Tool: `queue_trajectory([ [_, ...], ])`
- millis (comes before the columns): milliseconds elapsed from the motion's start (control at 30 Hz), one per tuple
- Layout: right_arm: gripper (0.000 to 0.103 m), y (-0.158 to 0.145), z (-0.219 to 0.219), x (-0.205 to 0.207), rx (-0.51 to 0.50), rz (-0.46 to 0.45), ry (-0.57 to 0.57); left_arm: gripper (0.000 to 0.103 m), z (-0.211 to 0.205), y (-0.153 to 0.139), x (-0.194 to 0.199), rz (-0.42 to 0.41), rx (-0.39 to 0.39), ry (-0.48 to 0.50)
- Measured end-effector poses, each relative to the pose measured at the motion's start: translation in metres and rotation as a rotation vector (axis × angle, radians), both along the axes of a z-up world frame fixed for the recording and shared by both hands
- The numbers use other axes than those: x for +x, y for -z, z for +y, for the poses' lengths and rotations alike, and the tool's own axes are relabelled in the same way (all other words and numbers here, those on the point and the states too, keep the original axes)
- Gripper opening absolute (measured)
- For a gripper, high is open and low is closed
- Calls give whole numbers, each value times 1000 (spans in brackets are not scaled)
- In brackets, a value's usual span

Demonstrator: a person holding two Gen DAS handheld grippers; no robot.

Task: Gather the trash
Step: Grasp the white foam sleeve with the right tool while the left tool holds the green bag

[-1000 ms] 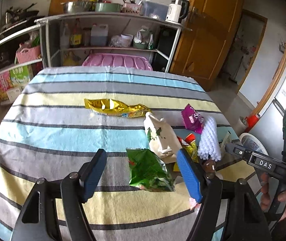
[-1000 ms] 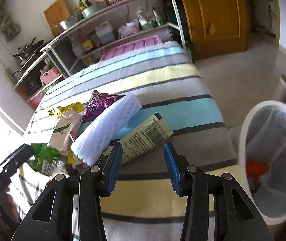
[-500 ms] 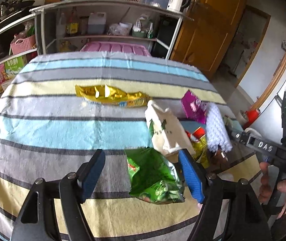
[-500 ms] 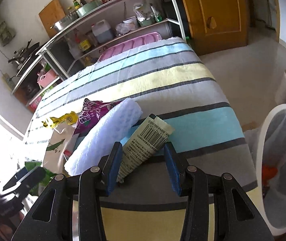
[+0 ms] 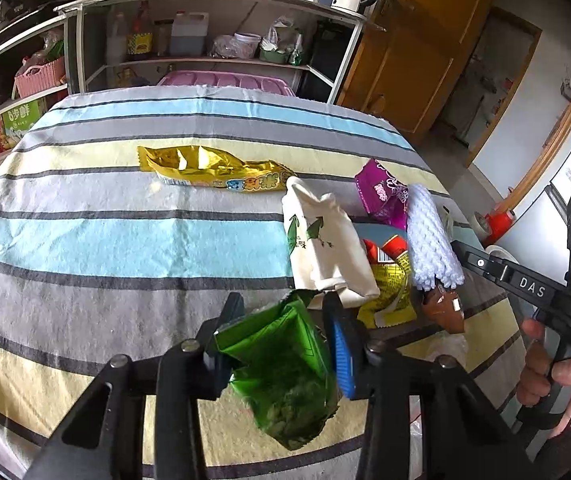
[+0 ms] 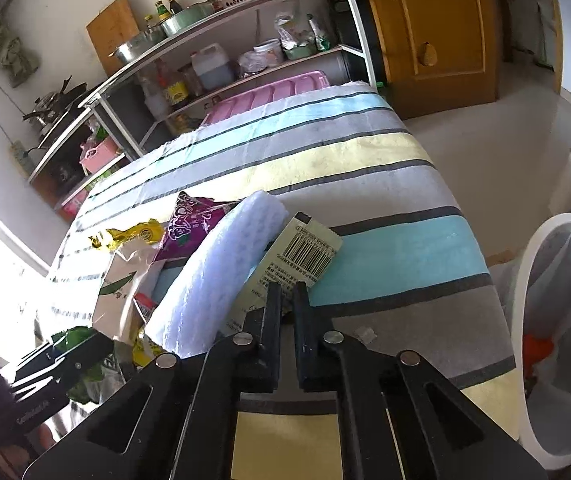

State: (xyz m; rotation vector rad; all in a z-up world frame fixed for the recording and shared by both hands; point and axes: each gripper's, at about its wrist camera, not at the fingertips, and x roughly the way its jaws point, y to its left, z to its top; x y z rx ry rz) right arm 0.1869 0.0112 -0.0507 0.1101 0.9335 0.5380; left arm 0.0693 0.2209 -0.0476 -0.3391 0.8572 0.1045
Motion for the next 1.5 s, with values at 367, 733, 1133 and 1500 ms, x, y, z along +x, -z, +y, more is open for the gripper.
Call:
queue_trajectory([
  [367,50,-20,7,1,132,16,-48,42,4,2,0,12,-1,-20],
  [733,25,-14,46,-10,-48,-36,-123,41,1,-1,-1,-2,9,-6],
  [1133,11,-33,20,-25,17,-94,-132,41,-8,-27,-11,-55,34,0],
  [1500,11,-64,-19,-47,97,-153,-96,41,-36,-63,-11,-127,72,66],
])
